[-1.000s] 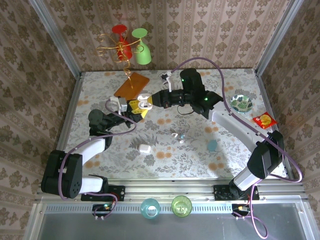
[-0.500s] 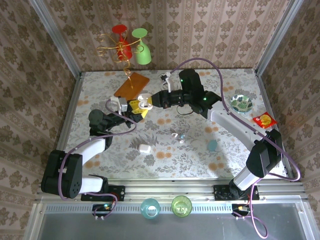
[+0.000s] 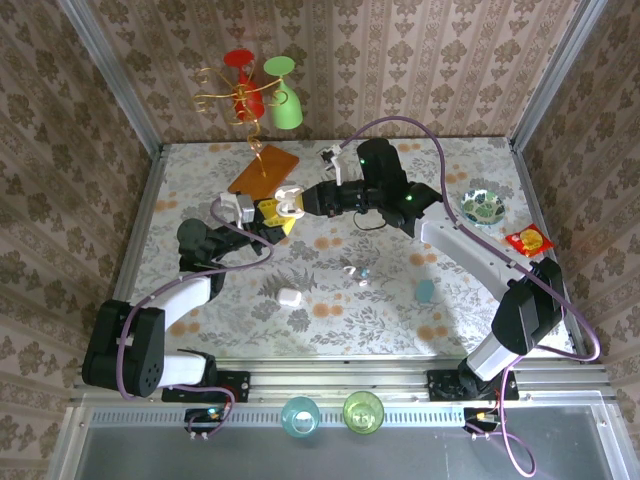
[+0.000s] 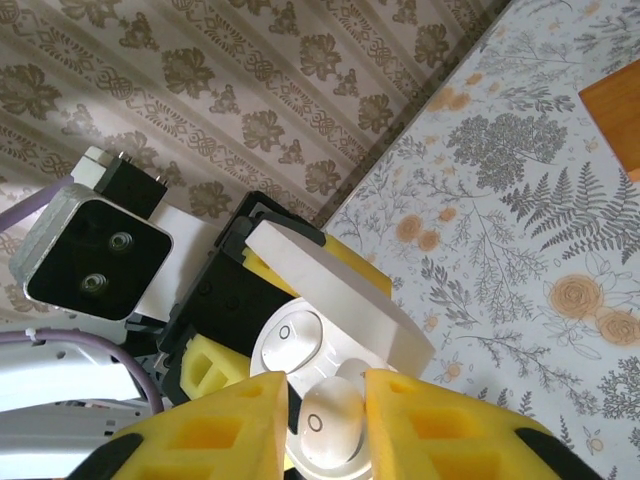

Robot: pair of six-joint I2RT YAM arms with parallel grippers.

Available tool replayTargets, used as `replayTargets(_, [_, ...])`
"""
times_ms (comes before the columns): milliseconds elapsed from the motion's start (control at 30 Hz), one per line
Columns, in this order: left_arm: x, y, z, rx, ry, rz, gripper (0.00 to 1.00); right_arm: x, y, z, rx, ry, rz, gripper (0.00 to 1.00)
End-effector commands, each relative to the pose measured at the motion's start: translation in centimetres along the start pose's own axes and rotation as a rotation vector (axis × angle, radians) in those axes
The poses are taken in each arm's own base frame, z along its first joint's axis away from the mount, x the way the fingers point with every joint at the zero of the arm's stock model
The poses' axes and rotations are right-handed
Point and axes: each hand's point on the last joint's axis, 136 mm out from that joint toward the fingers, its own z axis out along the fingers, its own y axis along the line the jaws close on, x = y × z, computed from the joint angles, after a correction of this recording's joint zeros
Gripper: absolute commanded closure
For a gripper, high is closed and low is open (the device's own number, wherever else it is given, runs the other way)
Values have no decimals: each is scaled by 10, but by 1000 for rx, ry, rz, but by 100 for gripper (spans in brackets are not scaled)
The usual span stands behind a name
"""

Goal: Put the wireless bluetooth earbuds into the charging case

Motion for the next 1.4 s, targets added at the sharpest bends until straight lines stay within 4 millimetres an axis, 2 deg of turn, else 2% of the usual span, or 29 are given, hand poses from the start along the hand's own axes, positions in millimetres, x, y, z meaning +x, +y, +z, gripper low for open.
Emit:
replayTargets(0, [-25, -10, 3, 36, -49, 74, 72, -6, -7, -1, 44, -11, -7, 67])
replayTargets(133, [-23, -8, 5, 40, -46, 71, 72, -10, -4, -3, 47, -21, -14, 63])
replayTargets(300, [-22, -8, 4, 36, -45, 83, 72, -14, 3, -12, 47, -46, -49, 52])
replayTargets(400, [-20, -8, 4, 38, -42, 92, 72, -19, 9, -21, 50, -79, -77, 41])
replayTargets(500, [-19, -9, 4, 45, -39, 98, 72, -27, 9, -25, 69, -109, -65, 21])
replayTargets(567, [-17, -10, 3, 47, -36, 107, 72, -34, 7, -24, 80, -128, -45, 16])
replayTargets(733, [-16, -12, 3, 54, -34, 111, 72, -42, 3, -13, 75, -119, 9, 13])
replayTargets(900, [-17, -16, 1, 58, -36, 125, 72, -38, -24, -2, 168, -70, 122, 15])
replayTargets(967, [-17, -16, 0, 53, -38, 130, 72, -33, -27, 1, 164, -43, 149, 16])
replayTargets(1167, [-20, -12, 0, 20, -50, 130, 73, -20, -24, -4, 136, -45, 137, 16])
replayTargets(1367, [-16, -5, -2, -21, -51, 128, 73, -19, -7, -18, 60, -103, 136, 16])
